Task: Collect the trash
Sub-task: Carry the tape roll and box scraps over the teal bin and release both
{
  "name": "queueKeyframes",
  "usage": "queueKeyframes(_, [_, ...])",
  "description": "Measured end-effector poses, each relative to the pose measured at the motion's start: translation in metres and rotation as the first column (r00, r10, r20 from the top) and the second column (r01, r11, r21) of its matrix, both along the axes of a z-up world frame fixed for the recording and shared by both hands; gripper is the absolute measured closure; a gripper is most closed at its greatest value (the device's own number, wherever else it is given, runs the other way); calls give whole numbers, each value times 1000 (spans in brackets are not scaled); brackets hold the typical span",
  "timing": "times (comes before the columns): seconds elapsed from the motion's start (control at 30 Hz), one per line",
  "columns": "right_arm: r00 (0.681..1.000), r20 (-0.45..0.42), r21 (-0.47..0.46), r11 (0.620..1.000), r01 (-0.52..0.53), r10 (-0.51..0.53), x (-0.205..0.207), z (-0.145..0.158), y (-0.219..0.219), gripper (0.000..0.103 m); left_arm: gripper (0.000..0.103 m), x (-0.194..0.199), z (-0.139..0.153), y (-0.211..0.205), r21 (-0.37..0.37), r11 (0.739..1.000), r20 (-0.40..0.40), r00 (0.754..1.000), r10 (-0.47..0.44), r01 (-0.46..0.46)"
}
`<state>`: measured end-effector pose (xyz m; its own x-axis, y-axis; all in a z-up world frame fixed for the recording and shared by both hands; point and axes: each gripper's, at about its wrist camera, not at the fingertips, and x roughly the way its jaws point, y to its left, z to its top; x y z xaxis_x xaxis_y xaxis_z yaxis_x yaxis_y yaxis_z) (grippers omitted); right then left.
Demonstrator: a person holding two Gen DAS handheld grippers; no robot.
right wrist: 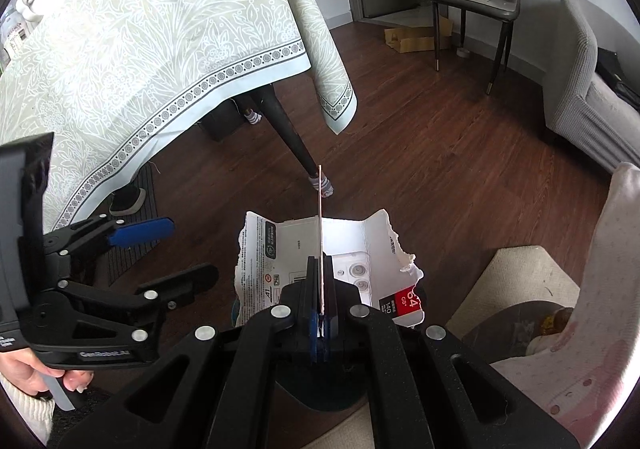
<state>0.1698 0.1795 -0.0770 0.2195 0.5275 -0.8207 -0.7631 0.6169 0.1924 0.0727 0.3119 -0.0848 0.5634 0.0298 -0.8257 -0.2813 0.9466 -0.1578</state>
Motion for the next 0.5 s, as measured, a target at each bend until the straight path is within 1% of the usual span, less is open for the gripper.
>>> queueKeyframes(0.17, [1000, -25, -29, 1000, 4, -4, 3, -16, 6, 101, 26, -5, 14, 1, -8, 1000, 49, 999, 7, -7])
queueKeyframes(0.5, [998, -68, -105, 994, -13, 6, 2, -53, 15, 101, 41, -11, 48, -8, -10, 1000, 135, 991, -7, 8])
